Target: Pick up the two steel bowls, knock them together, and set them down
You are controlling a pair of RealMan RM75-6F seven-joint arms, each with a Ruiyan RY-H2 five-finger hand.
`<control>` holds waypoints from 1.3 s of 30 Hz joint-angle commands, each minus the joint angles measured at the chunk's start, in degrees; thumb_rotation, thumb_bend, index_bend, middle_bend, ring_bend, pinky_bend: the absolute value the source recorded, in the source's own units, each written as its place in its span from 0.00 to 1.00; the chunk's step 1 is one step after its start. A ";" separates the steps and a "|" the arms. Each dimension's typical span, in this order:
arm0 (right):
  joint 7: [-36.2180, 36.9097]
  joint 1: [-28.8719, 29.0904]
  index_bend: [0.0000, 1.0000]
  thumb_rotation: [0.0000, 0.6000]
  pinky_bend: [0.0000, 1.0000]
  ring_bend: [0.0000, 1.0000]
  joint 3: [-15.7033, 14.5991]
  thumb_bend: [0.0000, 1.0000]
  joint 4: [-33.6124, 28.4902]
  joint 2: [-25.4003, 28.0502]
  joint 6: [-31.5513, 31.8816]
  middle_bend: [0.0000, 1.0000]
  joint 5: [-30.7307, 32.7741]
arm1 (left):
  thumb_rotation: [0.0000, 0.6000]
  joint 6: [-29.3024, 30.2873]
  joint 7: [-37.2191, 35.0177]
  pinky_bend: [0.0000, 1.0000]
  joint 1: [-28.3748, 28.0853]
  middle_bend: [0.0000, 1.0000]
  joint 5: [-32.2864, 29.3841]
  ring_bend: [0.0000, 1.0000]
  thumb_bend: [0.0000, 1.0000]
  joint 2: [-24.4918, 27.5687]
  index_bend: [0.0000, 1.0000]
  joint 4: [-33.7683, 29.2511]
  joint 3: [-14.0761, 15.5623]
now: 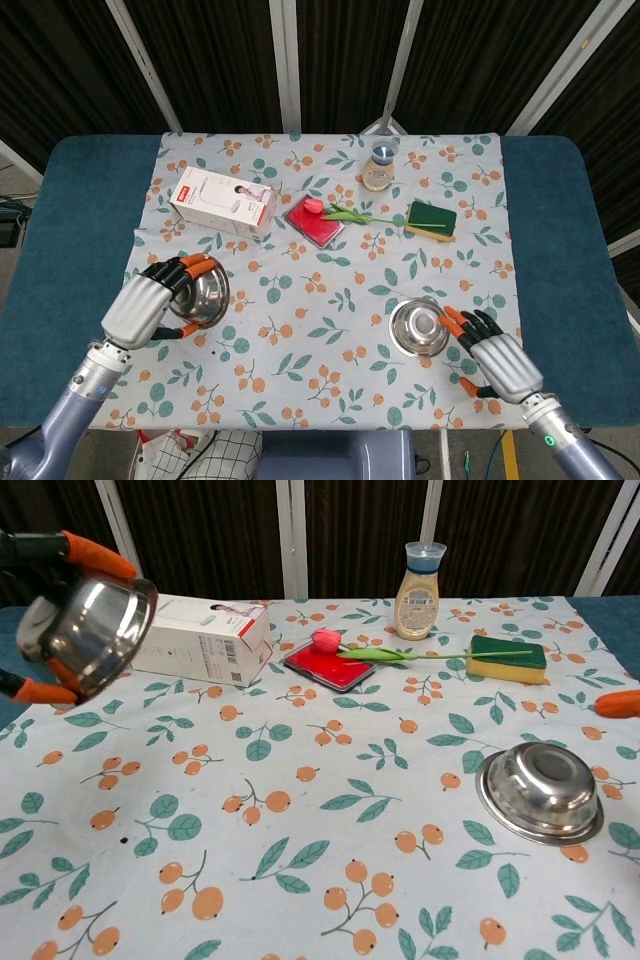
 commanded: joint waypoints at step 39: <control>-11.12 14.26 0.00 1.00 0.14 0.00 4.29 0.28 8.80 -12.48 -18.34 0.00 16.29 | 1.00 -1.81 1.31 0.74 -0.12 0.59 -2.59 0.48 0.46 -1.51 0.43 4.67 -0.02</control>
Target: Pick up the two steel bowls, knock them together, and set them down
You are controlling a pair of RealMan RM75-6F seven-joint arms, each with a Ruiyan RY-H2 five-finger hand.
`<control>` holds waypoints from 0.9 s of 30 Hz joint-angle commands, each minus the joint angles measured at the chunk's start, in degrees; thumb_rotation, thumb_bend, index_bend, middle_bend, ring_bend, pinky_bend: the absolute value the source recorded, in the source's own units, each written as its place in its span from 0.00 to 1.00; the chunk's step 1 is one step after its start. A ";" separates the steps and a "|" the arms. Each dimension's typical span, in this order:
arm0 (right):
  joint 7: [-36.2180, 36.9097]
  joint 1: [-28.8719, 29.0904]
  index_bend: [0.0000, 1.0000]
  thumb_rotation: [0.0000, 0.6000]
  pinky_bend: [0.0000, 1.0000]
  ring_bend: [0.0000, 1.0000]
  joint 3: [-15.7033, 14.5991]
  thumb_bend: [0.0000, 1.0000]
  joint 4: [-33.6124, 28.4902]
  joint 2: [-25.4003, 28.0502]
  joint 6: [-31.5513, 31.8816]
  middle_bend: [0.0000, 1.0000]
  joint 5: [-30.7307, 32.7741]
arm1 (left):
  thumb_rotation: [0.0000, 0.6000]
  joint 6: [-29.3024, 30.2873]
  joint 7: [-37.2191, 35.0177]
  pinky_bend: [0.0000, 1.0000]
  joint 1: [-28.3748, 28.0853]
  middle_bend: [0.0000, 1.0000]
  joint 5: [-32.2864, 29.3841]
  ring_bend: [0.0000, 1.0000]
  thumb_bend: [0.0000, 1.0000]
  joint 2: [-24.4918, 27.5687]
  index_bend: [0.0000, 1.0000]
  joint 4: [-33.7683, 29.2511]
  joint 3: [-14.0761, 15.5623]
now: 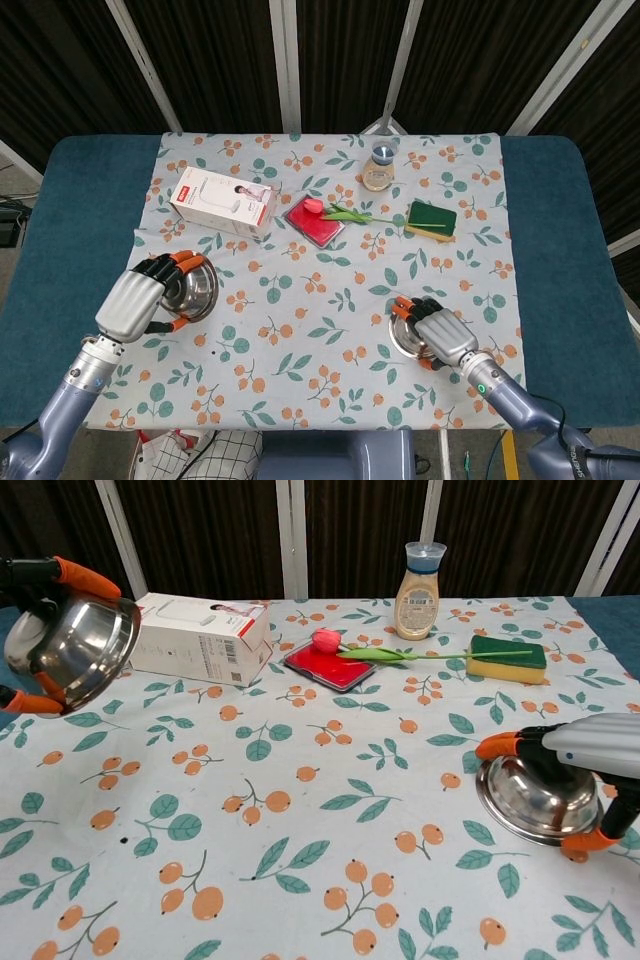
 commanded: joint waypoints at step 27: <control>1.94 1.73 0.84 1.00 1.00 0.83 -1.47 0.35 1.51 0.73 -0.64 0.74 2.04 | 1.00 -1.87 2.98 0.74 -0.82 0.59 -2.28 0.48 0.47 -1.18 0.43 -0.22 -0.44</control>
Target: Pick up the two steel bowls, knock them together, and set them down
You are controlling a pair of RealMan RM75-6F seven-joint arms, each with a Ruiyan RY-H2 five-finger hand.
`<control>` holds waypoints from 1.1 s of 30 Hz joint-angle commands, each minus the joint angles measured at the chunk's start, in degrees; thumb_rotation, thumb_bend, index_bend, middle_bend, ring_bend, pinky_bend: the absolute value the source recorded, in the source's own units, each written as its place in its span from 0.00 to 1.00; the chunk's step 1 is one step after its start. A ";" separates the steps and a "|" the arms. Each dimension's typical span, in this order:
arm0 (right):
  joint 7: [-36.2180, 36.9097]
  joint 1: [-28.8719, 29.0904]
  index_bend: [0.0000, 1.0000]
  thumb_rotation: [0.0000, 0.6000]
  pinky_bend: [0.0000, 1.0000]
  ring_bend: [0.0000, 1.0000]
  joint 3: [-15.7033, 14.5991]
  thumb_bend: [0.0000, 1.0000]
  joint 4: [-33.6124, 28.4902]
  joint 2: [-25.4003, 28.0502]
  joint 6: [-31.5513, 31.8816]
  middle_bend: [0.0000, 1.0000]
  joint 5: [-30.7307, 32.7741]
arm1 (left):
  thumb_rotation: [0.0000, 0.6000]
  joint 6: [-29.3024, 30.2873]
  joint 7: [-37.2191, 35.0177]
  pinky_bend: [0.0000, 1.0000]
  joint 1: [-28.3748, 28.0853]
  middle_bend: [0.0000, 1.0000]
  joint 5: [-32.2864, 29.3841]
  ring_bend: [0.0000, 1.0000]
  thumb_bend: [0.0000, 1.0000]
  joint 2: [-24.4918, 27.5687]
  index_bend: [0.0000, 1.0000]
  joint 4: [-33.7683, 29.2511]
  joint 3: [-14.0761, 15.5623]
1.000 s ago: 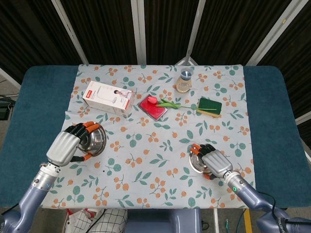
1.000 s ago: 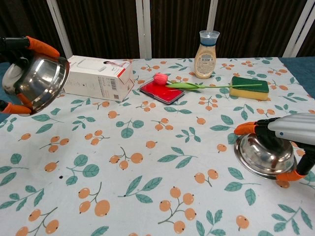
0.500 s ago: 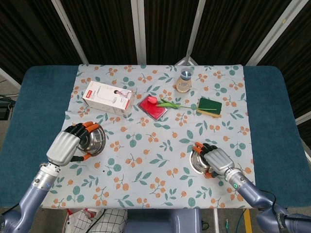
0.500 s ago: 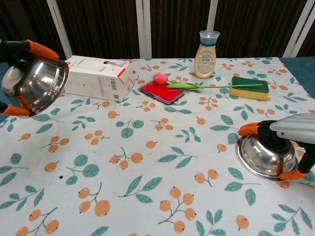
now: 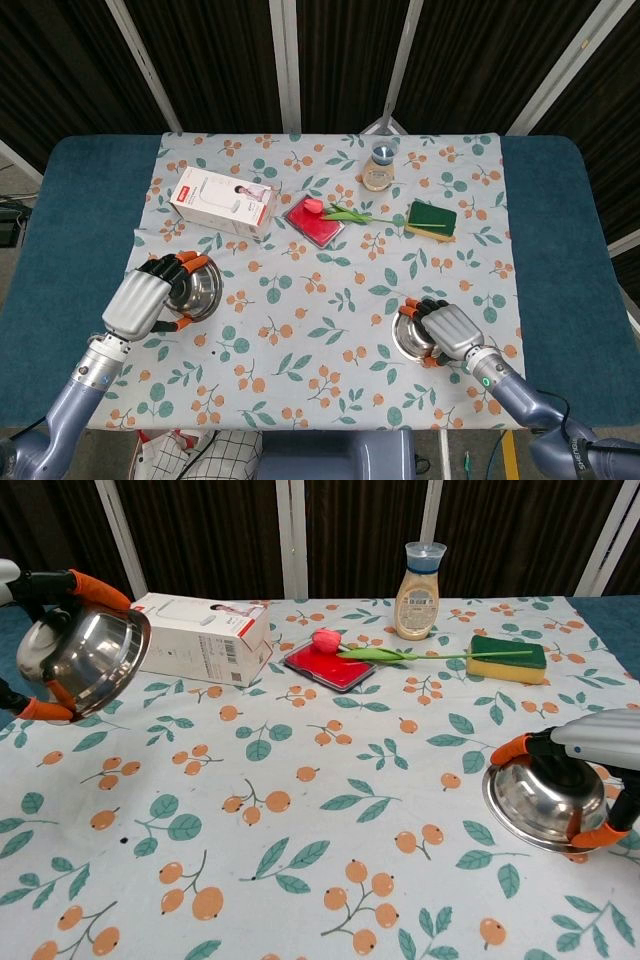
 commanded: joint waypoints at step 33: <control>58.60 -4.19 1.00 1.00 1.00 1.00 10.67 0.46 -9.72 8.50 16.90 0.99 -1.62 | 1.00 11.62 -19.45 0.74 -2.85 0.57 11.43 0.47 0.48 -11.41 0.42 11.98 -2.26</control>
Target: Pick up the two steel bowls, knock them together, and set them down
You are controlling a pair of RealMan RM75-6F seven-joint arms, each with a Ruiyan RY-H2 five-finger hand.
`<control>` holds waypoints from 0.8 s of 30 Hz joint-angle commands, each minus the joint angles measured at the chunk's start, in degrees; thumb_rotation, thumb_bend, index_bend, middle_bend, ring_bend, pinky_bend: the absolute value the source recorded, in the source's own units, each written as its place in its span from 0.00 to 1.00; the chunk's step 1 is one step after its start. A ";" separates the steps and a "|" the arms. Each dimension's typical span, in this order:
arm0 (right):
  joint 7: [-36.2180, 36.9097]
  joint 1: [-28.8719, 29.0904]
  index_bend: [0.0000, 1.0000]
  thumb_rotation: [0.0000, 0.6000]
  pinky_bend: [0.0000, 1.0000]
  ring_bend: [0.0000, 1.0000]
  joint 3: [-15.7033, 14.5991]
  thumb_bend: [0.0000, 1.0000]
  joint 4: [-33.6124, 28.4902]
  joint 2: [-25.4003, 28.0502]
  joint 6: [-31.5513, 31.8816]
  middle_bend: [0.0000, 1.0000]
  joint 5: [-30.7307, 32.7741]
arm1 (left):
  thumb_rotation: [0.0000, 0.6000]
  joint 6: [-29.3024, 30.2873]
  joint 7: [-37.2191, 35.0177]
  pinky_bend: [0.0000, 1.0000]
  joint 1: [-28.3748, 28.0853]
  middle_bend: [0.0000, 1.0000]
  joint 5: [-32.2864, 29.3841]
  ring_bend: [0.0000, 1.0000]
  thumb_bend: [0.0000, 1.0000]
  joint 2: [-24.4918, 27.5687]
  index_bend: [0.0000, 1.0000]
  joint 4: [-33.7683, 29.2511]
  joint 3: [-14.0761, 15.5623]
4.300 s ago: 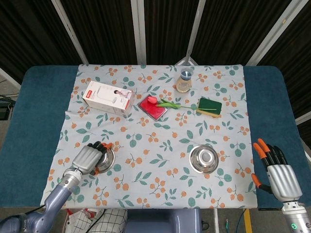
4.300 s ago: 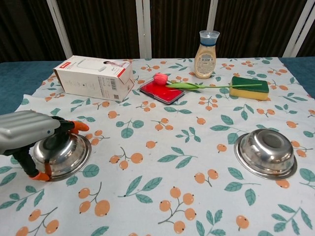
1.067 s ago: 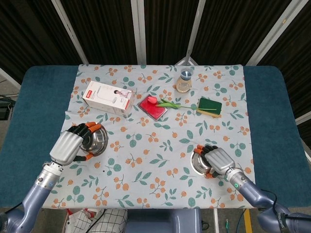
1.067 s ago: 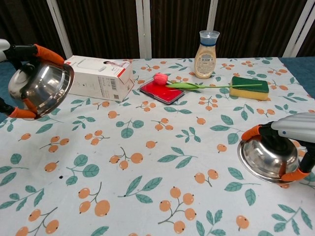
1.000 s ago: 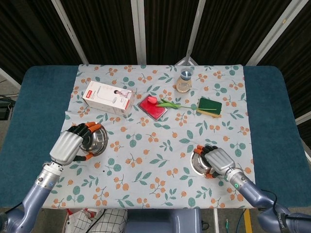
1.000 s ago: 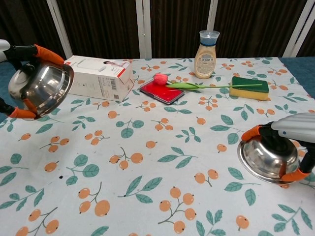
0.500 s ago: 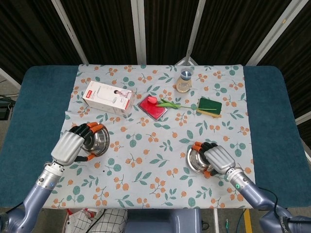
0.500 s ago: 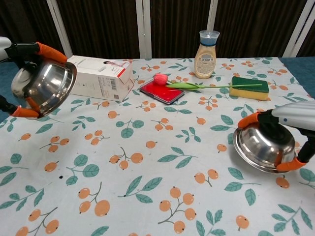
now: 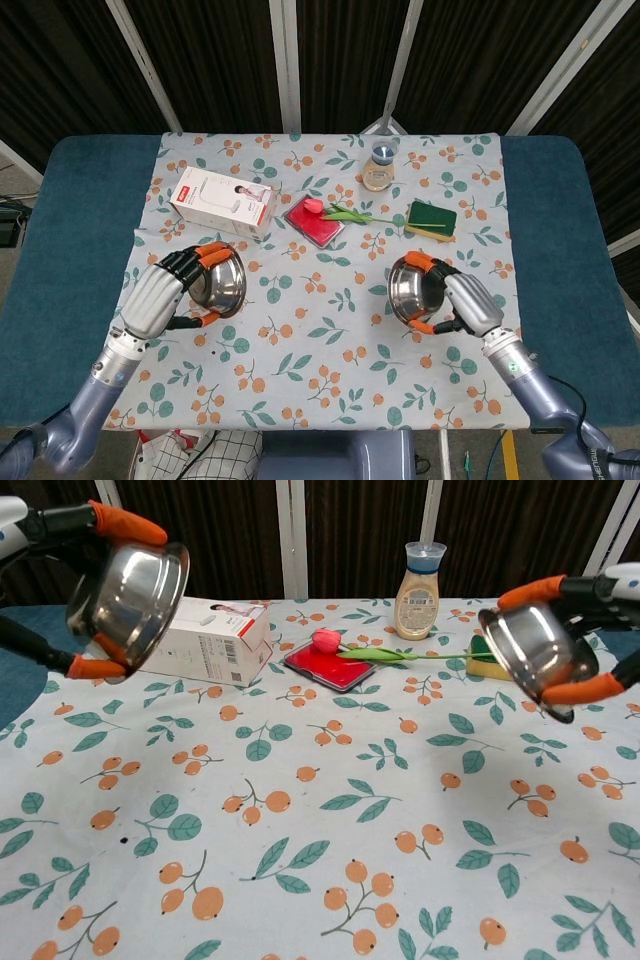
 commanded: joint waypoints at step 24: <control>47.11 6.32 1.00 1.00 1.00 1.00 10.88 0.46 -12.67 5.11 -25.10 0.99 18.01 | 1.00 2.54 -3.49 0.73 -9.68 0.59 2.68 0.47 0.48 -19.48 0.42 15.51 -4.58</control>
